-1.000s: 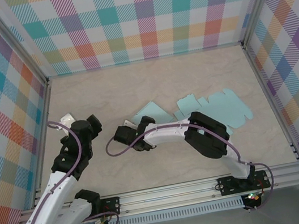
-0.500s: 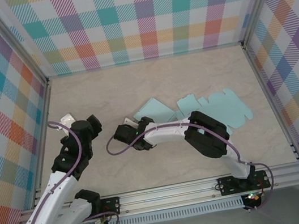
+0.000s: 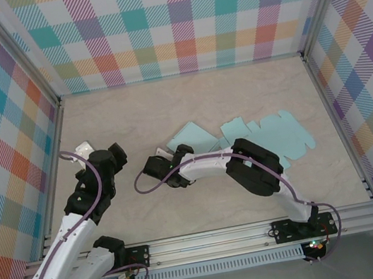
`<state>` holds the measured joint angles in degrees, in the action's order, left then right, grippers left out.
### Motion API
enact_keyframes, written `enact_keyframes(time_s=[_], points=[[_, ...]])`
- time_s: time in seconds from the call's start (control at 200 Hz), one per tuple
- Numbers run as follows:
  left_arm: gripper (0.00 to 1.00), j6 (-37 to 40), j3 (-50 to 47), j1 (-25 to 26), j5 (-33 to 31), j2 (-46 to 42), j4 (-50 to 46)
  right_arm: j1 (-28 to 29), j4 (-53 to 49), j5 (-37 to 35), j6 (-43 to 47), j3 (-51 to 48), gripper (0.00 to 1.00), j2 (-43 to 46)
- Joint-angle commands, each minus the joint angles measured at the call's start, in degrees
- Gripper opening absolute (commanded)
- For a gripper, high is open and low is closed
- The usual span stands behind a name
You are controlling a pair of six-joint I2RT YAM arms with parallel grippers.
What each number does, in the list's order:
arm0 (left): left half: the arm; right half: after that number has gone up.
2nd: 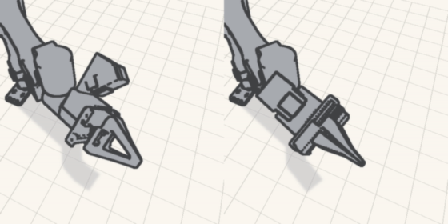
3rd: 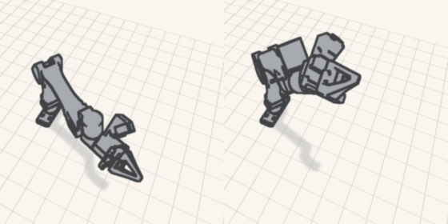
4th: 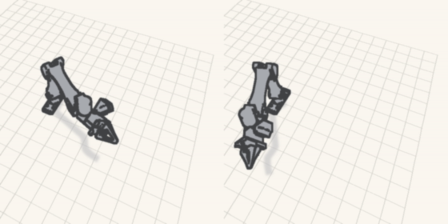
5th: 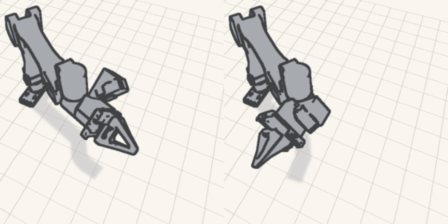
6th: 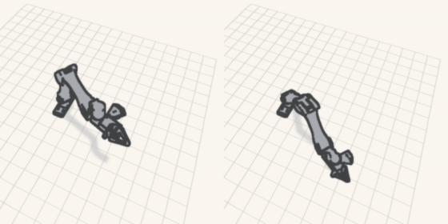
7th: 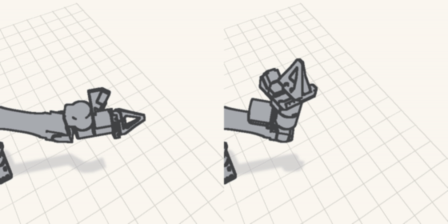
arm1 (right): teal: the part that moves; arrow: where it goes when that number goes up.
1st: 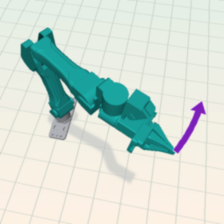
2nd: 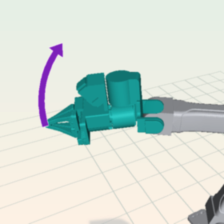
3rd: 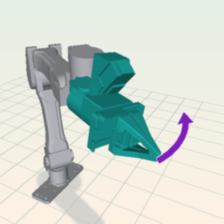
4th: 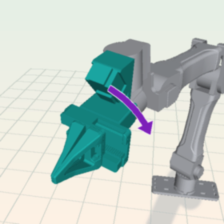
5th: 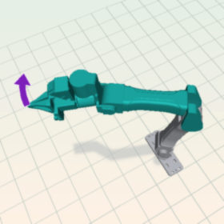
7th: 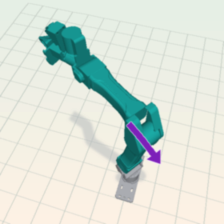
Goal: Fold the paper box
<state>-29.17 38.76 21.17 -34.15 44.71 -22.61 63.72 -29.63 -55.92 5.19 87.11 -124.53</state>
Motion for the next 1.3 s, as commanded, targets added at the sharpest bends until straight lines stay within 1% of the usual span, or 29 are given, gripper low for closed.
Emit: enact_keyframes(time_s=[0.0, 0.195, 0.27, 0.34, 0.49, 0.59, 0.66, 0.755, 0.86, 0.92, 1.075, 1.09, 1.185, 1.295], points=[[1.00, -0.8, -0.3, -0.7, -0.8, -0.9, -0.9, -0.7, -0.3, 0.0, -0.5, -0.6, 0.49, -1.5], [1.00, -0.9, -0.4, -0.7, -0.3, -1.0, -0.8, -1.5, -0.2, -0.4, -1.1, -1.2, 0.45, -1.4], [1.00, -0.9, -0.5, -0.7, -0.2, -1.1, -0.7, -1.6, -0.1, -0.6, -1.7, -1.5, 0.41, -1.1], [1.00, -1.0, -0.5, -0.7, -0.2, -0.9, -0.7, -1.6, 0.6, -0.8, -1.8, -2.0, 0.34, -0.5], [1.00, -1.0, -0.5, -0.7, -0.3, -1.0, -0.8, -2.1, 2.5, -1.5, -1.4, -3.4, 0.12, 1.1], [1.00, -1.1, -0.3, -0.7, -0.1, -1.1, -1.0, -2.7, 3.0, -1.6, -1.4, -4.0, 0.04, 2.5], [1.00, -1.1, -0.3, -0.7, -0.1, -1.1, -1.0, -2.7, 3.6, -1.6, -0.6, -4.6, 0.01, 3.5], [1.00, -0.7, 0.1, -0.7, 0.2, -1.3, -1.1, -2.7, 3.8, -1.4, 0.0, -5.1, 0.01, 4.8], [1.00, 0.5, 1.1, -0.7, 1.0, -1.1, -0.9, -2.7, 1.8, 0.1, -0.7, -5.1, 0.00, 7.0], [1.00, 1.8, 2.1, -0.7, 1.9, -0.7, -0.9, -2.7, 0.0, 2.9, -1.8, -5.0, 0.00, 9.3], [1.00, 5.9, 6.2, -0.7, 5.6, 1.6, -2.4, -2.8, -4.5, 14.8, -3.6, -5.0, 0.00, 17.2], [1.00, 6.3, 6.7, -0.7, 6.1, 1.8, -2.6, -2.8, -5.0, 17.2, -3.6, -5.0, 0.00, 17.9], [1.00, 8.4, 9.5, -0.7, 9.8, 3.8, -3.7, -3.6, -8.4, 26.3, -3.8, -4.2, 0.01, 21.7], [1.00, 10.9, 12.2, -0.7, 13.7, 5.7, -4.0, -5.8, -12.9, 37.3, -3.5, -2.5, 0.01, 23.6]])
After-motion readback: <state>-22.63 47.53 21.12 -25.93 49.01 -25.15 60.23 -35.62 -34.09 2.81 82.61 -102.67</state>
